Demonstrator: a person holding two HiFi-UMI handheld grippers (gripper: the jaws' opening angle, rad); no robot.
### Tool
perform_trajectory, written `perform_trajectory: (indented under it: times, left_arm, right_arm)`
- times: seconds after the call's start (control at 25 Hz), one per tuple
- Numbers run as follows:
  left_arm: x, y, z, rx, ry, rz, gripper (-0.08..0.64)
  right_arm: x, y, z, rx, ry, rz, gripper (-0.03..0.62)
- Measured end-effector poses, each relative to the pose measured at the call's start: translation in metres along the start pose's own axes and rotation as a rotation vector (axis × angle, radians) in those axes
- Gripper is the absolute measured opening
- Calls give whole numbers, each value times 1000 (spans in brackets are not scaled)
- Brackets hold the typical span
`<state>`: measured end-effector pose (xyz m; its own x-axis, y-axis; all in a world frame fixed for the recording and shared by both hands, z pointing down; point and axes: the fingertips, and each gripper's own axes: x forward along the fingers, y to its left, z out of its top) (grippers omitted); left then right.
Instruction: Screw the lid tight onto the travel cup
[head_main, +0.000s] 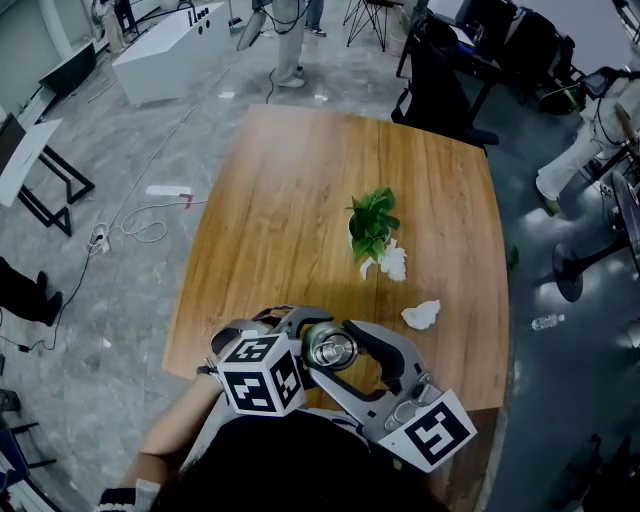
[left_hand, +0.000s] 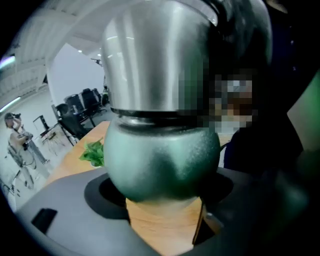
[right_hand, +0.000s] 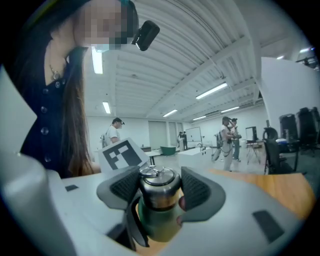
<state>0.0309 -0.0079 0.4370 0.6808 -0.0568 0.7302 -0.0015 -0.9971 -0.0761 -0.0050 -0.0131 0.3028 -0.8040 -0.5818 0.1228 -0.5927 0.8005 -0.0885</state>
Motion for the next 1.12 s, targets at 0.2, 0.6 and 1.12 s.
perform_trajectory:
  times: [0.2,0.6,1.12]
  left_arm:
    - [-8,-21,4,92,-38,-141,397]
    - [6,8,-6,-25,19,28,397]
    - [10,-21,-20,99,91,-136,397]
  right_arm:
    - [-4,15,-2,28,47,138,265]
    - [5,-11,-16,7,79,-57,265]
    - [-3,10,-25,-62,130,82,265]
